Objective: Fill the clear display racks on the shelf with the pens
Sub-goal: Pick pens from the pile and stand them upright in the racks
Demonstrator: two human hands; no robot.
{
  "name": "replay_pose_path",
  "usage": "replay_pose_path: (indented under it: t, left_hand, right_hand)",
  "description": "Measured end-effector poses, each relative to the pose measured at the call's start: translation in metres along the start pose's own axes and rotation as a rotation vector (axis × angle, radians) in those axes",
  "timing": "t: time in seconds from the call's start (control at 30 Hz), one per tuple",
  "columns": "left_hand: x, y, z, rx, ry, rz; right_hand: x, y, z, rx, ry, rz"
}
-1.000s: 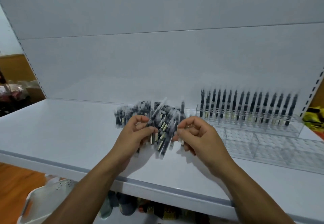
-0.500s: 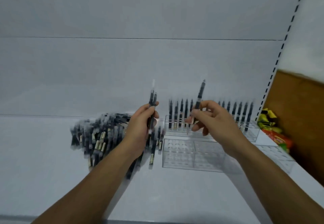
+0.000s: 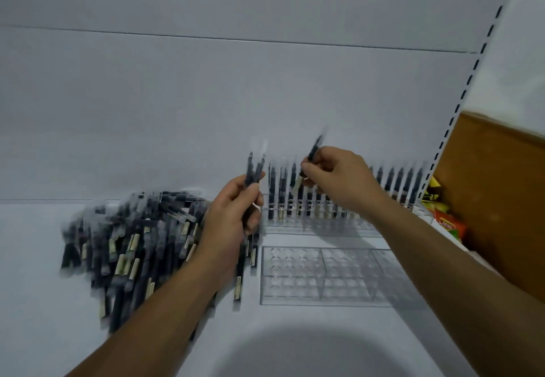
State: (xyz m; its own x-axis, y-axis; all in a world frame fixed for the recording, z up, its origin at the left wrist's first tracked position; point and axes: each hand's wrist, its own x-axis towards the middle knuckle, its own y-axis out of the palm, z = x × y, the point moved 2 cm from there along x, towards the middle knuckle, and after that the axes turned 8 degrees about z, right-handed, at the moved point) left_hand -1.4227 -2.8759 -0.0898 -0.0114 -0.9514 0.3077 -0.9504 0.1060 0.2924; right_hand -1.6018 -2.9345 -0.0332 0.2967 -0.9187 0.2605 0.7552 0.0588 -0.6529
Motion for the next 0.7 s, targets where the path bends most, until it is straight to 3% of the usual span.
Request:
replay_pose_path:
  t: [0.37,0.7]
  left_hand:
    - [-0.002,-0.002,0.004,0.007,-0.005,0.020]
    - [-0.004,0.000,0.007,0.042,-0.018,0.033]
  right_hand:
    - [0.018,0.024,-0.013,-0.473,0.009,0.140]
    - [0.018,0.030,-0.013,-0.626,0.053,0.193]
